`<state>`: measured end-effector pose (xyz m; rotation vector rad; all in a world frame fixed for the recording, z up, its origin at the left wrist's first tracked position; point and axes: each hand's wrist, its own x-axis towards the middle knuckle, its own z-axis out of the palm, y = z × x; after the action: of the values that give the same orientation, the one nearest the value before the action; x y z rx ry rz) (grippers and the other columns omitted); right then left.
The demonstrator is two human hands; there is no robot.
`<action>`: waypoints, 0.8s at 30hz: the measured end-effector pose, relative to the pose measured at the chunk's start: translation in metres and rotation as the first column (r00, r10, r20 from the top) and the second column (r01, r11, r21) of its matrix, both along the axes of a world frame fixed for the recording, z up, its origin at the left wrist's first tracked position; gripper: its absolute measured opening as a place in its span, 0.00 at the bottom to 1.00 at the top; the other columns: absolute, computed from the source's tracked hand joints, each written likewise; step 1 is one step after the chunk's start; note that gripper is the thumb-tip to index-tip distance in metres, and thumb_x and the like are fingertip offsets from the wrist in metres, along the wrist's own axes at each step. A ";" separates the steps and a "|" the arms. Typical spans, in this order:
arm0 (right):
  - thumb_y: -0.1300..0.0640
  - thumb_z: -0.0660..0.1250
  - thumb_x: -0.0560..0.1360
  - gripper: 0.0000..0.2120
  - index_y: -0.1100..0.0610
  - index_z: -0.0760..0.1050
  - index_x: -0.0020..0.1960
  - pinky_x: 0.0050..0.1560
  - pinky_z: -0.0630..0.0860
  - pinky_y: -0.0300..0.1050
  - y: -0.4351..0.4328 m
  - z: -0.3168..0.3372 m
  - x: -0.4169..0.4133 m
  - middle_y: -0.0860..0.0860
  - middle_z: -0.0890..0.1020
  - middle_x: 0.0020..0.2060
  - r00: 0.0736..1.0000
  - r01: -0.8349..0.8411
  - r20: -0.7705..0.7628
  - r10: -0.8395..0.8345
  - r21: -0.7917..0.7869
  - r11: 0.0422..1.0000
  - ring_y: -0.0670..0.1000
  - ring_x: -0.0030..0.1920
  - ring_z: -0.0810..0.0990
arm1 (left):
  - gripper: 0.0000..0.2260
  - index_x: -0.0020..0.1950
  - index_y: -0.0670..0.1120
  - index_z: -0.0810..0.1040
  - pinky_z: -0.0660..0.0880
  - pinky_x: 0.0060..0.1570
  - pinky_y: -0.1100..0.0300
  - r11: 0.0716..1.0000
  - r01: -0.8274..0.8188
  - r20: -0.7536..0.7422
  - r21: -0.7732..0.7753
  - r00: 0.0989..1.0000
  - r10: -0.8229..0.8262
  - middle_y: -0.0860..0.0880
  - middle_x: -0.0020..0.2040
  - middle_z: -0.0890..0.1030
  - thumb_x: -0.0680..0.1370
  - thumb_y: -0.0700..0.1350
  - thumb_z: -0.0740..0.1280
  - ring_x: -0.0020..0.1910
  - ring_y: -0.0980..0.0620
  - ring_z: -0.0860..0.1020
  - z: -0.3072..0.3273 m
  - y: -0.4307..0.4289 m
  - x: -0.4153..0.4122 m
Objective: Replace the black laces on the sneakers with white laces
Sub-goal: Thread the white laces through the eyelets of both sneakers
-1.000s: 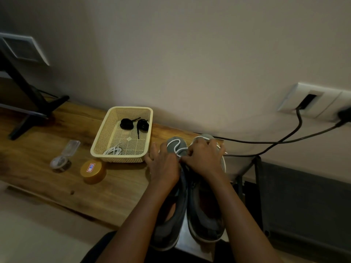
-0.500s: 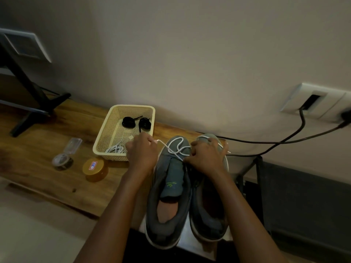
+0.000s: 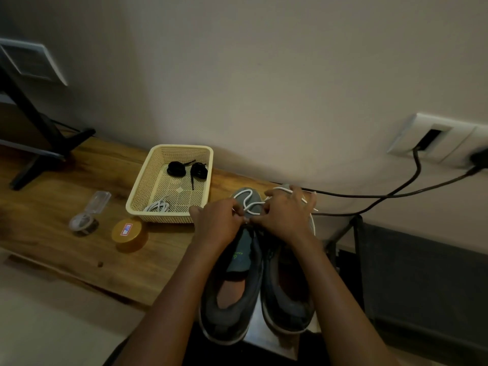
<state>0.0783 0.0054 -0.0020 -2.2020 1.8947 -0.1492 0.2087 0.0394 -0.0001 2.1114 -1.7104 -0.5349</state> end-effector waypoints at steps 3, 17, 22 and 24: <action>0.28 0.64 0.65 0.32 0.53 0.79 0.53 0.67 0.35 0.69 -0.001 -0.006 0.000 0.48 0.73 0.66 0.998 -0.029 -0.054 0.031 0.038 0.999 0.58 0.74 0.50 | 0.07 0.51 0.55 0.81 0.58 0.53 0.53 1.000 0.028 0.138 0.007 0.990 -0.029 0.53 0.49 0.81 0.75 0.54 0.68 0.54 0.51 0.75 -0.002 0.001 -0.004; 0.42 0.68 0.69 0.22 0.52 0.76 0.59 0.69 0.36 0.67 0.002 -0.001 0.000 0.51 0.75 0.63 1.000 -0.006 -0.004 0.006 0.058 0.998 0.58 0.74 0.53 | 0.04 0.49 0.51 0.81 0.58 0.61 0.47 0.923 -0.370 0.095 -0.106 0.920 0.380 0.47 0.62 0.73 0.76 0.47 0.68 0.64 0.42 0.64 0.008 -0.001 0.033; 0.39 0.67 0.69 0.20 0.53 0.79 0.52 0.69 0.38 0.67 0.000 -0.002 0.001 0.48 0.75 0.64 1.000 -0.020 0.002 0.020 0.059 0.998 0.58 0.73 0.56 | 0.12 0.54 0.58 0.78 0.49 0.68 0.45 0.995 -0.069 0.129 -0.068 0.989 0.078 0.53 0.71 0.64 0.71 0.52 0.72 0.72 0.46 0.54 0.007 0.001 0.010; 0.38 0.65 0.70 0.19 0.54 0.79 0.49 0.69 0.38 0.67 0.000 -0.004 0.002 0.47 0.76 0.62 1.000 -0.016 0.009 0.015 0.052 0.999 0.58 0.72 0.56 | 0.10 0.51 0.58 0.79 0.45 0.69 0.42 0.999 0.032 0.197 -0.032 0.980 -0.025 0.54 0.73 0.61 0.71 0.54 0.72 0.73 0.47 0.51 0.004 0.003 -0.004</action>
<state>0.0802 0.0051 -0.0055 -2.1784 1.8551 -0.1057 0.2044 0.0419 0.0041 2.1806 -1.8436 -0.3098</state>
